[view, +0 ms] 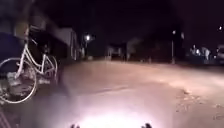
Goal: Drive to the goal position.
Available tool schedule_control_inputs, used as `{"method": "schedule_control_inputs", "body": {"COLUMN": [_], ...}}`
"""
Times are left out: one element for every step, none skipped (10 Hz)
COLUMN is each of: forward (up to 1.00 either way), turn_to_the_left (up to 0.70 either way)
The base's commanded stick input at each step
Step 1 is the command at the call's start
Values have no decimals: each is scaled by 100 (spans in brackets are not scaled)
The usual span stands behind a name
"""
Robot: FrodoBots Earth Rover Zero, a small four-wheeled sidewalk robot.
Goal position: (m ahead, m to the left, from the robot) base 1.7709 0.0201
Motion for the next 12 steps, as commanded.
{"method": "schedule_control_inputs", "body": {"forward": [70,70,70,70,70,70,70,70,70,70,70,70], "turn_to_the_left": [0,0,0,0,0,0,0,0,0,0,0,0]}}
